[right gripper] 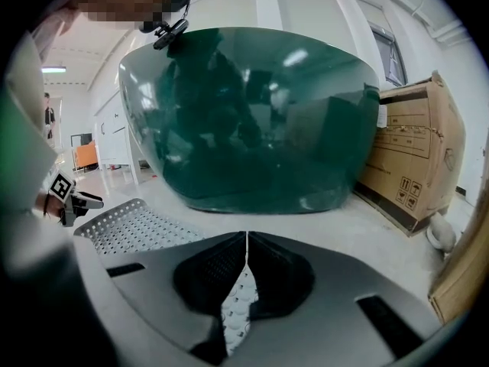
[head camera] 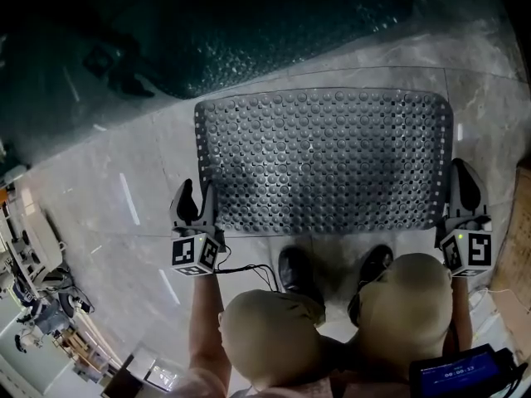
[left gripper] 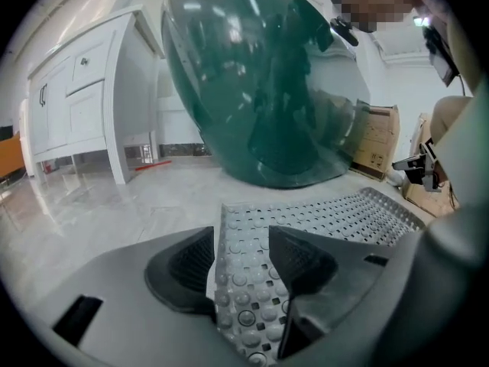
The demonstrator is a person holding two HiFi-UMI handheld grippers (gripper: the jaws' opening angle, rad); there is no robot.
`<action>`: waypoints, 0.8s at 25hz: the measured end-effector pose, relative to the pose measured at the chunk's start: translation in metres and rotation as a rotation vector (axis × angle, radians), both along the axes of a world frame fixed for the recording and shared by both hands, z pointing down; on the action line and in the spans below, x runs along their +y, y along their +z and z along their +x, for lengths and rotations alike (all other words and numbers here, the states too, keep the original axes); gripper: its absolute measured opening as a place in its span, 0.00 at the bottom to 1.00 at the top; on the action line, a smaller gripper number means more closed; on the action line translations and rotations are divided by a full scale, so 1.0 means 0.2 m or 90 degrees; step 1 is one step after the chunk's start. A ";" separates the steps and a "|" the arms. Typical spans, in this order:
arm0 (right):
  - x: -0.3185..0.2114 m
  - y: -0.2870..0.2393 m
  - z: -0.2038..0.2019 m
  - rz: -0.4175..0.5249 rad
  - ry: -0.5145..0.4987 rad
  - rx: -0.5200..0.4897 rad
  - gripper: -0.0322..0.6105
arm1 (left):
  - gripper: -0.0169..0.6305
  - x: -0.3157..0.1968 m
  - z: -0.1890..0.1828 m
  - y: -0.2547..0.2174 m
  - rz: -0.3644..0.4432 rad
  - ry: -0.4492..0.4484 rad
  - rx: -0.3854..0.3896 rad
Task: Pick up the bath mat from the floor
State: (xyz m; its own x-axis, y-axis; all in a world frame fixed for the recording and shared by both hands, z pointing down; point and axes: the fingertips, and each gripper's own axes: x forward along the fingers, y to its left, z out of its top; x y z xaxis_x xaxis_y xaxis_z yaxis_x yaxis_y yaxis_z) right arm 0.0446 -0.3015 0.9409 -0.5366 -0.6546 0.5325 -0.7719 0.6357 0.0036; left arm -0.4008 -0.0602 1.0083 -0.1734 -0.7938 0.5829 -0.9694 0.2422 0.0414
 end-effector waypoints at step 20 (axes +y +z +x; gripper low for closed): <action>-0.01 0.00 0.05 0.013 0.005 0.014 0.08 | 0.34 0.02 -0.12 0.39 -0.086 -0.018 0.050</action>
State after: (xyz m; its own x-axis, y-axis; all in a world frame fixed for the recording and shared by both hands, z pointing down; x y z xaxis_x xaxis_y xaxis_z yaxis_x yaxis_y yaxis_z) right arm 0.0546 -0.3027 0.9408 -0.5197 -0.6695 0.5307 -0.7761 0.6297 0.0344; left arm -0.4252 -0.0553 1.0856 -0.1439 -0.7029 0.6965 -0.9570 0.2780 0.0827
